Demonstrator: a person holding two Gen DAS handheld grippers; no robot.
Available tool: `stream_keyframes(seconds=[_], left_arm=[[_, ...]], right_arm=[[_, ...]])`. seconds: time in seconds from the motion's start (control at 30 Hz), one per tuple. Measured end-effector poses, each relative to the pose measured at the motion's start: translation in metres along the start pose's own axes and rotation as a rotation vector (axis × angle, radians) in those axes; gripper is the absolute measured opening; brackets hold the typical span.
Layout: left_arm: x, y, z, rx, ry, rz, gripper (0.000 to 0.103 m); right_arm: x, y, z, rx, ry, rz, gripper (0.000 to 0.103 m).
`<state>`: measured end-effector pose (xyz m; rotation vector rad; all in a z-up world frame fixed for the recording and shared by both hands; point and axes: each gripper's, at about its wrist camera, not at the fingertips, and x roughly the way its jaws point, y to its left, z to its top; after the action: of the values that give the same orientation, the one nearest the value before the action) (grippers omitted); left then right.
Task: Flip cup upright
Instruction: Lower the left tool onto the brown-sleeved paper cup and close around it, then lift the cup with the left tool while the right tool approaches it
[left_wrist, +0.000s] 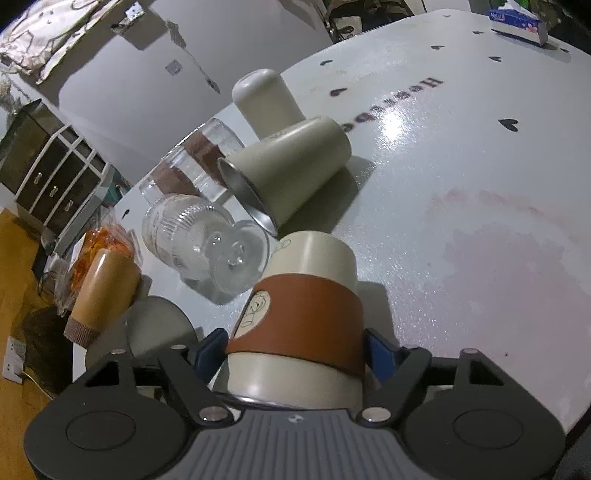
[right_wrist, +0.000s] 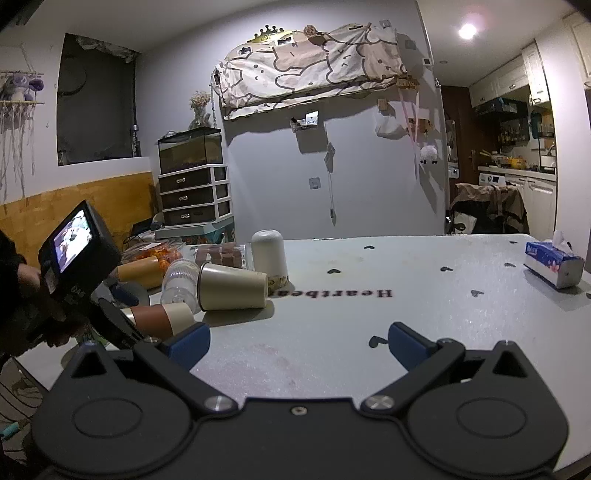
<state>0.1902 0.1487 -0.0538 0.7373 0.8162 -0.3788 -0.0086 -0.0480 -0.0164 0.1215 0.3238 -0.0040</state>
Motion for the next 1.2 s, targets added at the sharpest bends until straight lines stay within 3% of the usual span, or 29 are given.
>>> stream_keyframes(seconds=[0.13, 0.3, 0.77, 1.07, 1.2], left_arm=[[-0.005, 0.002, -0.005, -0.049, -0.019, -0.013, 0.078], [-0.019, -0.01, -0.011, -0.124, -0.079, -0.089, 0.078], [-0.055, -0.106, 0.017, -0.075, -0.242, -0.317, 0.078], [-0.061, -0.13, 0.024, -0.151, -0.321, -0.407, 0.078], [-0.062, -0.13, 0.018, -0.214, -0.367, -0.403, 0.078]], right_arm=[[0.001, 0.001, -0.001, 0.0, 0.002, 0.007, 0.103], [0.003, 0.0, -0.001, 0.007, 0.001, 0.003, 0.103], [-0.002, -0.029, -0.004, 0.07, 0.0, -0.062, 0.103], [0.004, -0.055, -0.007, 0.162, 0.046, -0.111, 0.103], [0.013, -0.065, -0.009, 0.239, 0.074, -0.104, 0.103]])
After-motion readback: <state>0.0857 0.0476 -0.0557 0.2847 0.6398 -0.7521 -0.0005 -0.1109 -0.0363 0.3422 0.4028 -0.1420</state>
